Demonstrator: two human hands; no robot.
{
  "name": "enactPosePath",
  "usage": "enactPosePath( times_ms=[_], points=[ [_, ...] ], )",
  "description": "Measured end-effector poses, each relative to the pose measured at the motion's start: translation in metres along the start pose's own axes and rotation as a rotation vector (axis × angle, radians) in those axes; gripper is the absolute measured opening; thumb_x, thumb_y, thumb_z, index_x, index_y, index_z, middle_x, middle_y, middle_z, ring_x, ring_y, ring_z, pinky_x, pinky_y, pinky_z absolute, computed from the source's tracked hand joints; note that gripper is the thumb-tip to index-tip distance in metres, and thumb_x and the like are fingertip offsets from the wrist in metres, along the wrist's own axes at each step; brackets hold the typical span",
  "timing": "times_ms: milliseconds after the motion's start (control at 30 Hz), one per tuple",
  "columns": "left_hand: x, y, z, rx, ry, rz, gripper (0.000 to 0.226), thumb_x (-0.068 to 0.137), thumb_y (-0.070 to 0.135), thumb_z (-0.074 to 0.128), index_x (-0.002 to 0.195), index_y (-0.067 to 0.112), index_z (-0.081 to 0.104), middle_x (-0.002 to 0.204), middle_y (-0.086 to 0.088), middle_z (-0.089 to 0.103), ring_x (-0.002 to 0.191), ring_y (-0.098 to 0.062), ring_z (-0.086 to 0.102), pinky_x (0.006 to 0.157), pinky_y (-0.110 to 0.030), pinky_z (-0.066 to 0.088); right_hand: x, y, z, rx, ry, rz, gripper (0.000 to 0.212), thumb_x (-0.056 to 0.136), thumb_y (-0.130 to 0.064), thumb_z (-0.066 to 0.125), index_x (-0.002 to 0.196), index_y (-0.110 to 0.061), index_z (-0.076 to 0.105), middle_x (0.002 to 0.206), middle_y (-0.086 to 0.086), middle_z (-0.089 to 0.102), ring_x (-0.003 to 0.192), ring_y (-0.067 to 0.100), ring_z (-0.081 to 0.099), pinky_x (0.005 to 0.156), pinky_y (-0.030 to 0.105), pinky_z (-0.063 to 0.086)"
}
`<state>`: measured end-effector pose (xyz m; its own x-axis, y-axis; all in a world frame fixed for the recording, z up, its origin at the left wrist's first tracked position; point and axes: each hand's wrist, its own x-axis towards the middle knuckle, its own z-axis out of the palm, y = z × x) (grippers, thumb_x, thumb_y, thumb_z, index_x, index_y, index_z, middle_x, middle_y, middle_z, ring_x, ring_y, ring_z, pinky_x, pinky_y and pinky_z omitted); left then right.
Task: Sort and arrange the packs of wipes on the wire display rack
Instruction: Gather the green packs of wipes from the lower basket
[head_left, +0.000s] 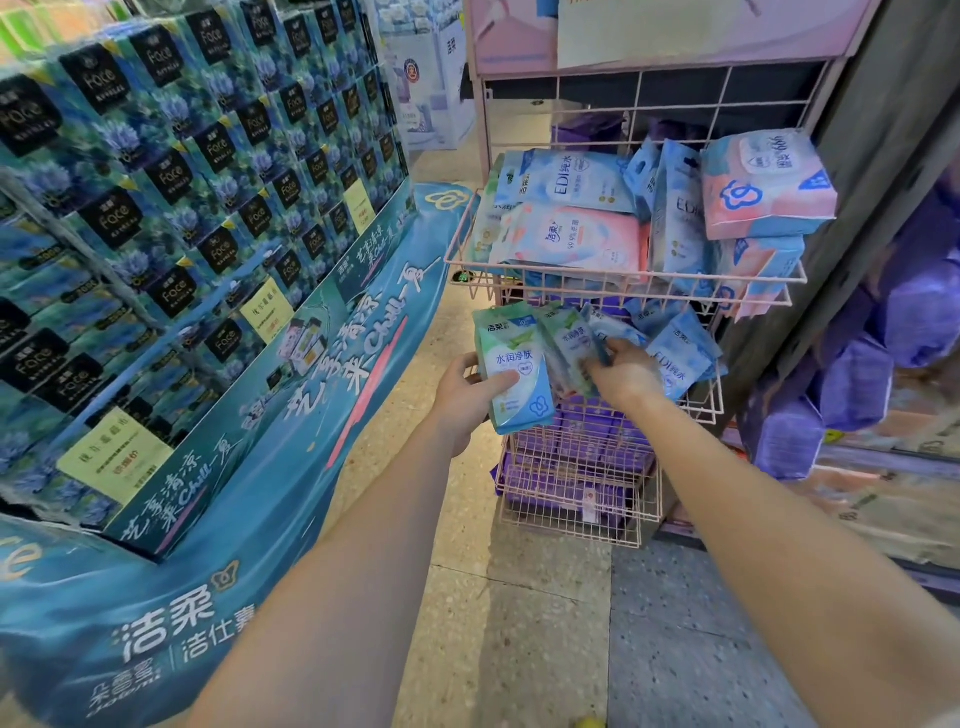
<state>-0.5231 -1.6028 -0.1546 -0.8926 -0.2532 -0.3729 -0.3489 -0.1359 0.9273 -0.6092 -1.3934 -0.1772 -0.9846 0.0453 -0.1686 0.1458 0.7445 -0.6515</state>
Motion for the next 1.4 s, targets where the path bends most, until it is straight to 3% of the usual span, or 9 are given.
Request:
enactPosePath(
  times_ms=[133,267,333,433,767,1033,1200,1267,1400],
  points=[
    [0.001,-0.001,-0.003,0.004,0.029,-0.013,0.06,0.088,0.016,0.082,0.14,0.018,0.051,0.12,-0.008,0.074,0.092,-0.021,0.078,0.057,-0.026,0.059,0.003,0.002,-0.002,0.396,-0.186,0.09,0.037,0.084,-0.032,0.078,0.113,-0.011,0.067,0.108,0.005,0.074,0.096,0.022,0.071,0.085,0.034,0.058],
    [0.003,0.001,-0.006,0.022,0.039,-0.019,0.057,0.089,0.014,0.08,0.138,0.02,0.05,0.115,-0.006,0.074,0.09,-0.02,0.077,0.06,-0.029,0.06,-0.005,0.001,-0.004,0.569,-0.179,0.057,0.028,0.081,-0.014,0.083,0.103,-0.009,0.066,0.1,0.004,0.073,0.087,0.017,0.071,0.068,0.027,0.056],
    [0.003,0.004,-0.008,0.023,0.045,-0.031,0.055,0.09,0.014,0.08,0.134,0.023,0.049,0.111,-0.003,0.074,0.089,-0.018,0.077,0.063,-0.031,0.061,-0.009,0.002,-0.004,0.679,-0.112,0.056,0.034,0.082,-0.007,0.082,0.109,-0.005,0.062,0.105,0.008,0.072,0.089,0.021,0.071,0.064,0.031,0.058],
    [0.002,0.007,-0.01,0.035,0.04,-0.031,0.053,0.09,0.014,0.08,0.13,0.026,0.048,0.108,0.0,0.072,0.09,-0.018,0.076,0.063,-0.03,0.06,-0.018,0.002,-0.005,0.81,-0.03,0.027,0.034,0.08,0.002,0.08,0.106,-0.003,0.059,0.109,0.012,0.069,0.099,0.032,0.07,0.076,0.042,0.059],
    [-0.007,0.003,-0.017,0.036,0.022,0.01,0.057,0.089,0.014,0.08,0.136,0.019,0.048,0.113,-0.003,0.073,0.09,-0.02,0.075,0.063,-0.031,0.057,-0.059,0.007,0.008,0.986,-0.186,0.051,0.034,0.08,-0.005,0.083,0.094,-0.01,0.053,0.117,0.022,0.07,0.106,0.038,0.071,0.094,0.058,0.056],
    [-0.018,0.004,-0.024,0.024,-0.016,0.019,0.064,0.087,0.021,0.083,0.14,0.018,0.046,0.119,-0.007,0.071,0.097,-0.021,0.074,0.07,-0.035,0.058,-0.094,-0.01,0.022,1.035,-0.185,0.027,0.033,0.084,0.003,0.075,0.081,-0.013,0.046,0.099,0.011,0.071,0.091,0.028,0.072,0.073,0.039,0.06],
    [-0.022,0.003,-0.03,0.0,-0.079,0.051,0.069,0.088,0.026,0.084,0.144,0.015,0.045,0.119,-0.007,0.073,0.098,-0.024,0.076,0.073,-0.038,0.062,-0.106,-0.022,0.026,1.037,-0.163,0.038,0.023,0.089,-0.005,0.074,0.088,-0.012,0.052,0.103,0.013,0.071,0.085,0.023,0.07,0.06,0.028,0.055],
    [-0.024,0.002,-0.033,-0.013,-0.1,0.07,0.069,0.087,0.03,0.083,0.143,0.014,0.046,0.12,-0.008,0.073,0.097,-0.023,0.077,0.067,-0.033,0.062,-0.11,-0.026,0.028,1.069,-0.193,0.042,0.024,0.088,-0.007,0.075,0.09,-0.012,0.051,0.109,0.018,0.07,0.09,0.026,0.07,0.063,0.03,0.057],
    [-0.029,0.002,-0.037,0.001,-0.141,0.075,0.064,0.09,0.037,0.079,0.143,0.016,0.05,0.12,-0.007,0.075,0.1,-0.022,0.077,0.07,-0.032,0.062,-0.119,-0.034,0.033,1.188,-0.314,0.063,0.027,0.09,-0.003,0.071,0.088,-0.011,0.045,0.112,0.02,0.071,0.099,0.033,0.072,0.088,0.051,0.056]
  ],
)
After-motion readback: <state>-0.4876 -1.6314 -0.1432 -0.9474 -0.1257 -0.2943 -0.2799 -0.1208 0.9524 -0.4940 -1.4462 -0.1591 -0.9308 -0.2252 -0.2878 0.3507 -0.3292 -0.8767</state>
